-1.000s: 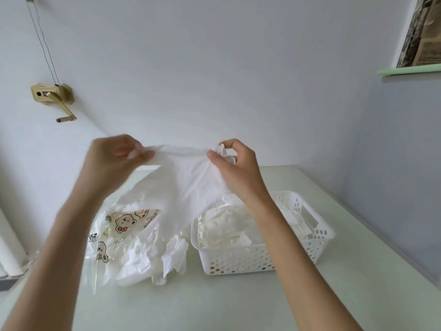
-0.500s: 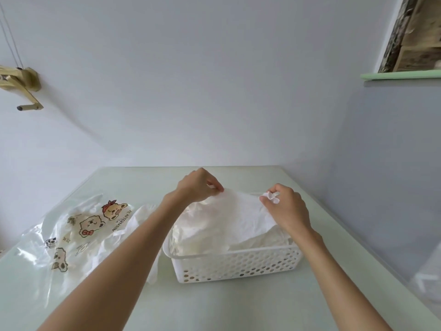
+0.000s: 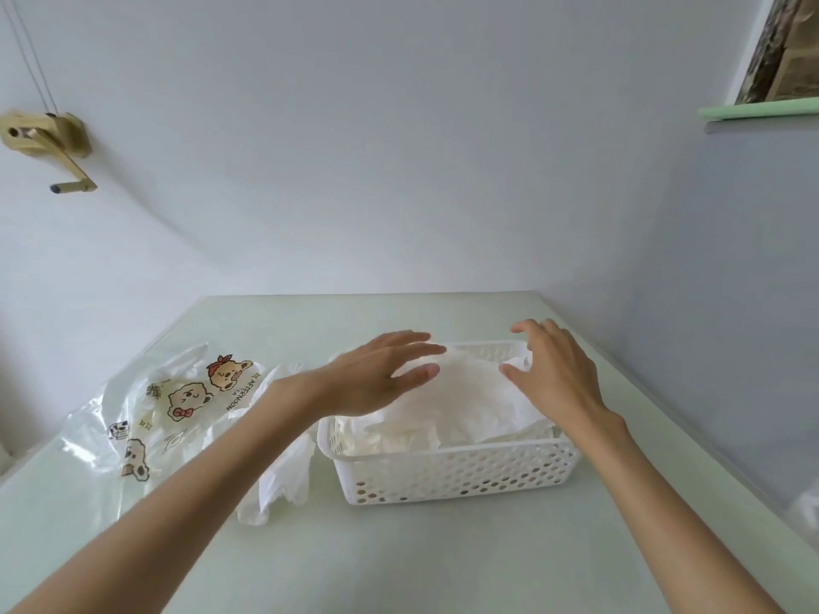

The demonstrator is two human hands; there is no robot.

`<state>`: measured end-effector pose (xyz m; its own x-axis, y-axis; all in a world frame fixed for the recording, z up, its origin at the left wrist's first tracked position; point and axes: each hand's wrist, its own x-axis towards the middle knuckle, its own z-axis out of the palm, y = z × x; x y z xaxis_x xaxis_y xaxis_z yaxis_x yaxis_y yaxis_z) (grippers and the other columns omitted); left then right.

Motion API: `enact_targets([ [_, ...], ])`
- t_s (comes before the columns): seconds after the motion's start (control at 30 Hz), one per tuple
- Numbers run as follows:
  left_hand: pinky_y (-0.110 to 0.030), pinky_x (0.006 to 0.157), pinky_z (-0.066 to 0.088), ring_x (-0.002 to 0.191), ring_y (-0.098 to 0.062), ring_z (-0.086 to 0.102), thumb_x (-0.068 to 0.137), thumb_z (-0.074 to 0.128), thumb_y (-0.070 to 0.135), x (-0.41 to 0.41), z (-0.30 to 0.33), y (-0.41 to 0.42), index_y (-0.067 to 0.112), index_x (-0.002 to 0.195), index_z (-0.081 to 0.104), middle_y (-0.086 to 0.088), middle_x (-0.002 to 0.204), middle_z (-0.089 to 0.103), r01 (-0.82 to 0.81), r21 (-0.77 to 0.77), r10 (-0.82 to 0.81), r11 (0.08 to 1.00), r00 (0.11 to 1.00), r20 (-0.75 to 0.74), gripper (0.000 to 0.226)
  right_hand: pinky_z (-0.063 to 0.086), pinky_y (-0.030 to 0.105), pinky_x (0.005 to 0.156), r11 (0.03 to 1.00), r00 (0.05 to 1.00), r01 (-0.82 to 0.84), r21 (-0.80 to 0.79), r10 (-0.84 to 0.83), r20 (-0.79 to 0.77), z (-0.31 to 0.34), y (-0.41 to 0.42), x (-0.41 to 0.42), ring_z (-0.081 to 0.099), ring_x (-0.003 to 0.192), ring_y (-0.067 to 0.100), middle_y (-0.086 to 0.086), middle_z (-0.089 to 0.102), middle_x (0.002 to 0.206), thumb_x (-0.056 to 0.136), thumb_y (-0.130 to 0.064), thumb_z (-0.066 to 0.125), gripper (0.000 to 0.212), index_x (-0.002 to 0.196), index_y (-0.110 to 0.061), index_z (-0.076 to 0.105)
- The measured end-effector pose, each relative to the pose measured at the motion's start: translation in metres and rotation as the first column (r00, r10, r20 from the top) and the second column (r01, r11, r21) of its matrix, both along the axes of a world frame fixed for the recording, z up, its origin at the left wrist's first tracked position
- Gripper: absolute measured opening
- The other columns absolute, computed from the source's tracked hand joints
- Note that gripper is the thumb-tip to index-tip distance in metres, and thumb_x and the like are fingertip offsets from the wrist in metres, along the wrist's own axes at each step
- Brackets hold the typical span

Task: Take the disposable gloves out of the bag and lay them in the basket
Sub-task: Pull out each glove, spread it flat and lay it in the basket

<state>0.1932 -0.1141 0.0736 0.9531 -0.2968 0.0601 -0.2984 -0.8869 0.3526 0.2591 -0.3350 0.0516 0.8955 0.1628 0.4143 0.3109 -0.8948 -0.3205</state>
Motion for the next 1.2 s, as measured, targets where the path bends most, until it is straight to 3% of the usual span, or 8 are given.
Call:
enact_targets([
  [0.1,-0.030,0.117,-0.004,0.145,-0.004,-0.013,0.096,0.033,0.057,0.002,-0.009,-0.022,0.033,0.153,0.000,0.013,0.160,-0.010,0.066,0.058,-0.059,0.996,0.991,-0.117,0.070,0.040,0.030,0.080,0.989,0.996,-0.086,0.121,0.089,-0.021,0.002,0.020,-0.014,0.053,0.108,0.021,-0.001,0.050,0.113,0.092,-0.023,0.058,0.030,0.121,-0.024,0.052],
  [0.2,-0.031,0.118,-0.008,0.144,-0.008,-0.021,0.085,0.040,0.072,0.009,-0.021,-0.018,0.022,0.150,-0.020,0.006,0.158,-0.023,0.017,0.316,0.053,0.948,0.976,-0.211,0.101,0.040,0.032,0.087,0.986,0.948,-0.150,-0.079,0.121,-0.295,0.001,0.029,-0.019,0.043,0.122,0.026,0.005,0.039,0.133,0.093,-0.020,0.054,0.048,0.137,-0.026,0.038],
  [0.33,-0.034,0.119,-0.008,0.144,-0.010,-0.021,0.080,0.039,0.078,0.008,-0.028,-0.002,0.022,0.148,-0.024,0.006,0.156,-0.027,-0.032,0.400,0.156,0.916,0.947,-0.282,0.109,0.030,0.042,0.110,0.924,0.759,-0.272,-0.268,0.036,-0.650,0.004,0.015,-0.002,0.018,0.143,0.030,0.009,0.011,0.156,0.086,-0.039,0.066,0.090,0.153,-0.029,0.006],
  [0.53,-0.043,0.121,0.000,0.145,-0.011,-0.018,0.084,0.042,0.073,0.021,-0.041,-0.008,0.023,0.147,-0.026,0.005,0.155,-0.030,-0.046,0.482,0.255,0.875,0.890,-0.378,0.105,0.030,0.037,0.113,0.900,0.633,-0.356,-0.251,0.035,-0.773,0.002,0.017,0.013,0.029,0.142,0.023,-0.001,0.014,0.160,0.079,-0.043,0.073,0.097,0.152,-0.031,0.011],
  [0.77,-0.048,0.119,0.012,0.148,-0.020,0.012,0.068,0.041,0.088,0.020,-0.001,0.007,0.029,0.152,0.011,0.007,0.161,0.008,-0.118,0.372,0.260,0.921,0.896,-0.359,0.107,0.037,0.038,0.103,0.944,0.880,-0.229,-0.239,0.095,-0.465,0.027,0.046,0.007,0.030,0.135,0.027,0.005,0.037,0.144,0.083,-0.031,0.070,0.068,0.142,-0.032,0.038],
  [1.0,-0.029,0.106,0.032,0.133,-0.009,0.039,0.100,0.047,0.024,-0.044,0.027,0.072,0.033,0.132,0.051,0.008,0.142,0.046,-0.194,-0.058,0.187,0.979,0.975,-0.119,0.034,0.041,0.028,0.079,0.984,0.980,-0.160,-0.083,0.148,-0.135,0.005,0.075,-0.024,0.049,0.115,0.020,0.000,0.057,0.121,0.093,-0.014,0.054,0.032,0.123,-0.025,0.059],
  [1.1,-0.028,0.097,0.036,0.125,-0.009,0.045,0.091,0.062,0.023,-0.081,0.018,0.109,0.036,0.117,0.059,0.005,0.130,0.053,-0.322,-0.021,0.318,0.947,0.941,-0.113,0.029,0.037,0.022,0.067,0.934,0.940,-0.341,0.102,0.338,0.043,0.020,0.096,-0.056,0.048,0.100,0.011,-0.008,0.058,0.100,0.092,-0.027,0.059,0.015,0.106,-0.029,0.063],
  [1.2,-0.030,0.101,0.033,0.125,-0.012,0.038,0.081,0.072,0.032,-0.091,-0.001,0.126,0.035,0.115,0.058,0.007,0.125,0.051,-0.382,0.150,0.404,0.912,0.900,-0.163,0.037,0.035,0.022,0.073,0.843,0.843,-0.538,-0.008,0.538,-0.004,0.029,0.134,-0.096,0.042,0.096,0.009,-0.011,0.051,0.092,0.079,-0.053,0.068,0.027,0.092,-0.030,0.062],
])
